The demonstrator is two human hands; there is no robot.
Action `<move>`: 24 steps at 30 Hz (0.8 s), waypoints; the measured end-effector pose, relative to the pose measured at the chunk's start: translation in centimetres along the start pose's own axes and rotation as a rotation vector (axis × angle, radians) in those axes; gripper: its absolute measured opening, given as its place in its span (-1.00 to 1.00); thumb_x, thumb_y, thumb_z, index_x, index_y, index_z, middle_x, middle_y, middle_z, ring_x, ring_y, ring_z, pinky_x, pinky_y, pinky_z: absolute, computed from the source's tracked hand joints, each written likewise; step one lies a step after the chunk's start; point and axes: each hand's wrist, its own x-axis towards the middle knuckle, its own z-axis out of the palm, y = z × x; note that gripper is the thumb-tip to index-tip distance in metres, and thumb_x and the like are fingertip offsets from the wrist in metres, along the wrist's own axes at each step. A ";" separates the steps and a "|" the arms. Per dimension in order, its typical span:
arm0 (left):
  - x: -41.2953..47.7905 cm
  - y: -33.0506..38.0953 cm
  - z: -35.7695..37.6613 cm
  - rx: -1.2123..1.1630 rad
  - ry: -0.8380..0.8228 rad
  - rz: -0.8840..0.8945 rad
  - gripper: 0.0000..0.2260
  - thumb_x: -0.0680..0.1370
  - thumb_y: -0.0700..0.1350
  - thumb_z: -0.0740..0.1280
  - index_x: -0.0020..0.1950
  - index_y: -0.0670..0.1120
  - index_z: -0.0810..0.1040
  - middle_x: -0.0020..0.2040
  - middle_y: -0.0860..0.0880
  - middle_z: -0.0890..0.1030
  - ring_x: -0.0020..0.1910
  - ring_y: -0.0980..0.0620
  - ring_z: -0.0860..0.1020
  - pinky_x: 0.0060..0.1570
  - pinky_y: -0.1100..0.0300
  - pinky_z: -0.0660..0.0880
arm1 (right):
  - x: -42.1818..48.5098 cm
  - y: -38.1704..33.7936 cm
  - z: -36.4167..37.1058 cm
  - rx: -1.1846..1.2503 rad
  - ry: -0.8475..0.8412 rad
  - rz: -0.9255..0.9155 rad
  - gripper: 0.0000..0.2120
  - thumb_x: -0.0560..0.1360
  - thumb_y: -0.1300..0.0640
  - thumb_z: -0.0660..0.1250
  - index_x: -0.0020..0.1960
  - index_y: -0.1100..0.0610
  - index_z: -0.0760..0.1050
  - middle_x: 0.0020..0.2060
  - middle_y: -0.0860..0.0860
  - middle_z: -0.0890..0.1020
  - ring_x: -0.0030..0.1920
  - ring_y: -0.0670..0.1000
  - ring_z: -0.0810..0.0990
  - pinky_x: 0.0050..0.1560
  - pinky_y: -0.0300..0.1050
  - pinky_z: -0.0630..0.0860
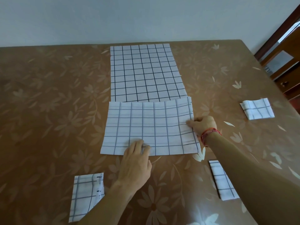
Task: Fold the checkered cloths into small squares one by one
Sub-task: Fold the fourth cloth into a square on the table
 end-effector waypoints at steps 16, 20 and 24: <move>0.3 4.4 -0.3 -0.040 -0.038 -0.092 -0.35 0.59 0.09 0.26 0.58 -0.09 0.08 0.51 -0.13 0.23 0.44 -0.08 0.28 0.38 0.11 0.30 | -7.4 2.7 1.5 0.811 -0.084 0.363 -0.88 0.41 0.26 0.41 -0.23 0.23 0.48 -0.43 0.10 0.50 -0.57 -0.01 0.45 -0.47 -0.19 0.47; 0.4 3.4 -1.0 -0.084 -0.035 -0.159 -0.48 0.60 -0.11 0.23 0.54 -0.09 0.16 0.47 -0.11 0.28 0.39 -0.08 0.32 0.27 0.13 0.39 | -9.7 2.1 1.2 0.892 -0.332 0.338 -0.92 0.48 0.26 0.35 -0.06 0.28 0.51 -0.37 0.13 0.62 -0.50 0.02 0.57 -0.43 -0.14 0.54; 0.0 1.6 -0.8 -0.170 -0.038 -0.130 -0.57 0.57 -0.30 0.16 0.44 -0.11 0.38 0.39 -0.09 0.42 0.32 -0.08 0.41 0.19 0.06 0.47 | -10.1 3.4 -0.8 0.828 -0.722 0.155 -0.66 0.43 0.14 0.36 0.20 0.16 0.53 0.07 0.13 0.67 -0.05 0.18 0.68 -0.23 -0.03 0.62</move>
